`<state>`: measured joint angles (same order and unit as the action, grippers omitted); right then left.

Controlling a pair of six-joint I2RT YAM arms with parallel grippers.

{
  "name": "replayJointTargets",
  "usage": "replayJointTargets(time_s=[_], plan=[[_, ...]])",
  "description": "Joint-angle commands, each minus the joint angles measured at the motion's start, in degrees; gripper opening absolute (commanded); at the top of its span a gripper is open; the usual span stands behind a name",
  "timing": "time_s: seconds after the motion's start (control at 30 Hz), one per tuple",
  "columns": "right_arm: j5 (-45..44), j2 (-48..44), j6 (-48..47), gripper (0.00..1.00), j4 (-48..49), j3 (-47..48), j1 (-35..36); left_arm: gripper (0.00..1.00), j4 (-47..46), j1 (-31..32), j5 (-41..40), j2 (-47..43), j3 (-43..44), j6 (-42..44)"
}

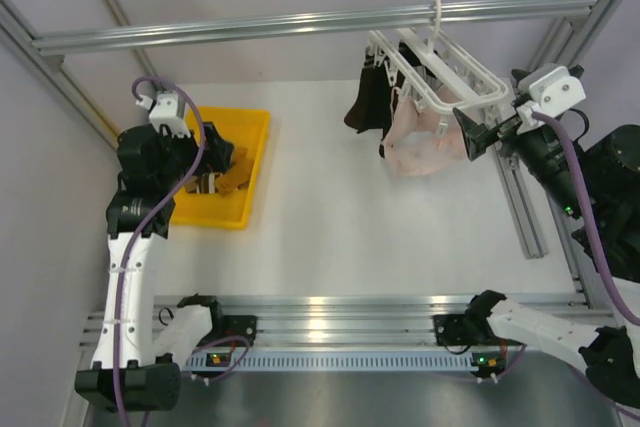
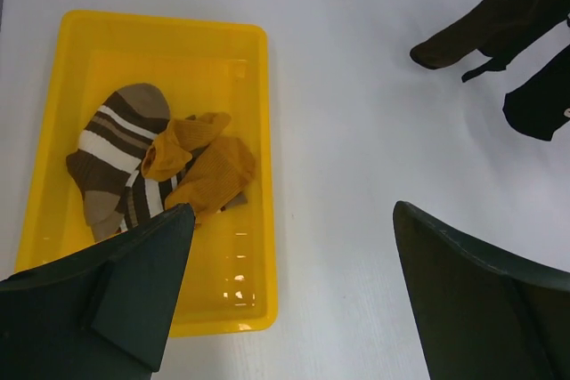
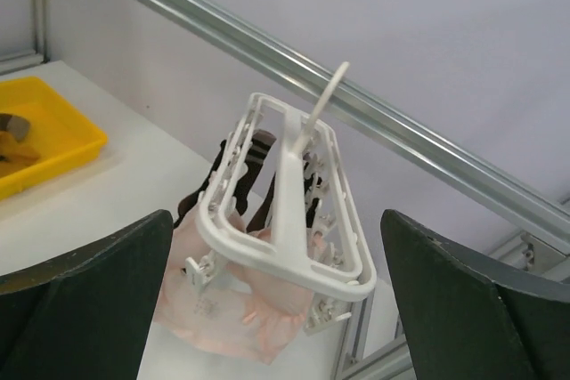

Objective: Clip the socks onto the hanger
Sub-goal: Open the clamp at the hanger.

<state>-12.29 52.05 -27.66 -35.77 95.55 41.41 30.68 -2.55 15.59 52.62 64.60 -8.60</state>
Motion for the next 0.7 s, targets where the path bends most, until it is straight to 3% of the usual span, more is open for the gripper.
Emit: replayJointTargets(time_s=[0.0, 0.2, 0.3, 0.4, 0.53, 0.67], plan=[[-1.77, -1.42, 4.36, 1.00, 5.36, 0.08, -4.04, 0.98, -7.81, -0.18, -0.04, 0.73, 1.41, 3.94], [1.48, -4.49, 11.39, 1.00, 4.22, -0.80, -12.56, 0.98, -19.14, 1.39, 15.67, 4.06, 1.50, 4.91], [4.11, -6.08, 14.64, 1.00, 2.81, -1.15, -16.51, 0.98, -26.79, 5.69, 16.75, 6.43, 2.02, 2.63], [8.94, -7.49, 19.04, 1.00, 0.80, -1.59, -21.17, 0.98, -33.37, 15.69, 15.17, 10.99, 4.48, 3.41], [19.56, -9.42, 24.13, 1.00, -1.06, -2.56, -26.54, 0.98, -45.33, 19.68, 17.62, 16.71, 5.36, -6.48], [28.01, -11.01, 30.01, 1.00, -2.02, -3.35, -32.17, 0.91, -57.99, 24.77, 20.17, 21.90, 6.15, -10.10]])
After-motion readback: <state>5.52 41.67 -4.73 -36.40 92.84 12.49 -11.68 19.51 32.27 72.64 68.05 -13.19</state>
